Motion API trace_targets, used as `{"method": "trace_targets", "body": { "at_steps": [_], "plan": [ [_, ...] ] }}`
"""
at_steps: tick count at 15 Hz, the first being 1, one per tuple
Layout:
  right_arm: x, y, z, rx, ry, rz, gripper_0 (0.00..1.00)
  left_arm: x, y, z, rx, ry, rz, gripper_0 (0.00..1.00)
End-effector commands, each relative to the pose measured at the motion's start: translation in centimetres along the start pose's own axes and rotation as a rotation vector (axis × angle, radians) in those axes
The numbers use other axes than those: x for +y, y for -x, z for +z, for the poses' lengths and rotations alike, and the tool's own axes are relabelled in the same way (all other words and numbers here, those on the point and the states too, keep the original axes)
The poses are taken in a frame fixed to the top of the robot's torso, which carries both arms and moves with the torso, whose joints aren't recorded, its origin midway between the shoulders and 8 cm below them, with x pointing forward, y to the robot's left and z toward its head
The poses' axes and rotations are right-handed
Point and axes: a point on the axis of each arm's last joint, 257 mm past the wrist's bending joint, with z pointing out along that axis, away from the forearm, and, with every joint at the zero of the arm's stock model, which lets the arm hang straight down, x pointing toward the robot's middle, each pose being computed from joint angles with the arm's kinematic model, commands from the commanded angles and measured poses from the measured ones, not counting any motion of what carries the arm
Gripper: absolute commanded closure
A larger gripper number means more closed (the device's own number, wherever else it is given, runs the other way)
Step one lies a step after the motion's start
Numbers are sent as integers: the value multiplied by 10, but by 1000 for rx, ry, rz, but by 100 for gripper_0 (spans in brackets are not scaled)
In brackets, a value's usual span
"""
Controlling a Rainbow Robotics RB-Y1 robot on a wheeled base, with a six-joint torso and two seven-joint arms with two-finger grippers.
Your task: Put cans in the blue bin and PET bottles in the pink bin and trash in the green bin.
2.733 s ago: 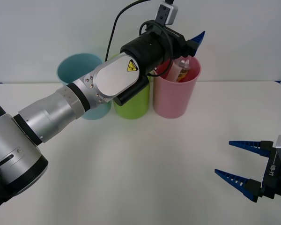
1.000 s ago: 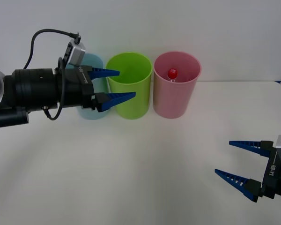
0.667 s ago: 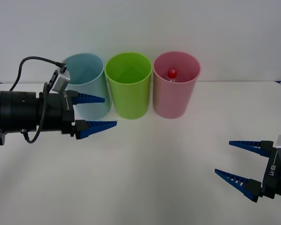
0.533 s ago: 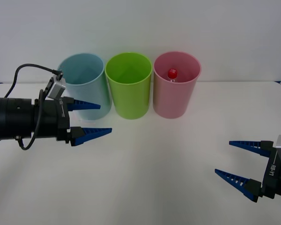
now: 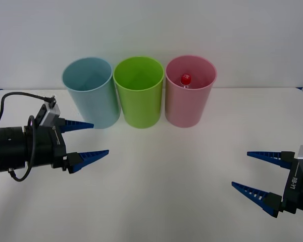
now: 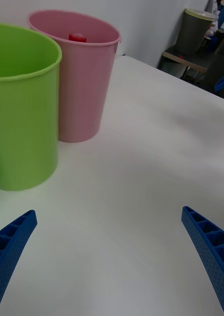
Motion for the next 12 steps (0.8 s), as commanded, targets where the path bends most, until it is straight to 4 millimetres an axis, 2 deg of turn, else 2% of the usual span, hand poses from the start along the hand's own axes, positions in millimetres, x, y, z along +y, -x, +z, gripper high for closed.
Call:
{"method": "trace_targets", "body": {
  "at_steps": [1, 12],
  "plan": [
    [0, 0, 0, 0, 0, 0, 0, -4, -21, -4, 37, 30, 4, 0],
    [0, 0, 0, 0, 0, 0, 0, 1, -24, -9, 48, 56, 31, 0]
  ]
}}
